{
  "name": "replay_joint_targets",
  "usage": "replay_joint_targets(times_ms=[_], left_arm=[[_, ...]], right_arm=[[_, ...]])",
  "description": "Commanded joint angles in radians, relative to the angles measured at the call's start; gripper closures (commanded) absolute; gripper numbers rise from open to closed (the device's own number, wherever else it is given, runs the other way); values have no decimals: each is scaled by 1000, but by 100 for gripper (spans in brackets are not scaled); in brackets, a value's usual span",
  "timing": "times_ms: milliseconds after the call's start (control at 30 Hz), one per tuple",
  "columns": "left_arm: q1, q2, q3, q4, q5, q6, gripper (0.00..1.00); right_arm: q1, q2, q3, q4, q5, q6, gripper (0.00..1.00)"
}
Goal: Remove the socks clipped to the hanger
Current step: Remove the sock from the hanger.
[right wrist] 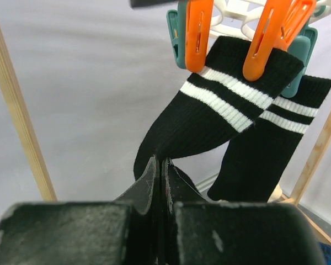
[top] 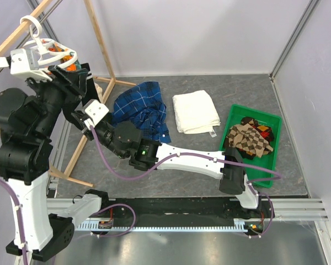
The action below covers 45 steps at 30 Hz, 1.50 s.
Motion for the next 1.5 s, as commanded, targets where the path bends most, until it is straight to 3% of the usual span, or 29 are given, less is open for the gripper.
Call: replay_joint_targets(times_ms=[0, 700, 900, 1100, 1200, 1267, 1400, 1467], left_arm=[[-1, 16, -15, 17, -70, 22, 47], [-1, 94, -67, 78, -288, 209, 54], [1, 102, -74, 94, -286, 247, 69], [1, 104, -75, 103, -263, 249, 91], [1, 101, -74, 100, -251, 244, 95], [-1, 88, -70, 97, -237, 227, 92], [-1, 59, -72, 92, -216, 194, 54], [1, 45, -60, 71, -193, 166, 50]], right_arm=[[3, -28, -13, 55, 2, -30, 100], [18, -15, -19, 72, -13, -13, 100], [20, -8, -15, 73, -25, -10, 100], [22, -11, -19, 80, -21, -10, 100], [22, -11, -21, 83, -19, -12, 100], [20, -11, -19, 83, -7, -13, 100], [20, -2, -9, 73, 25, -54, 100], [22, 0, 1, 60, 36, -119, 100]])
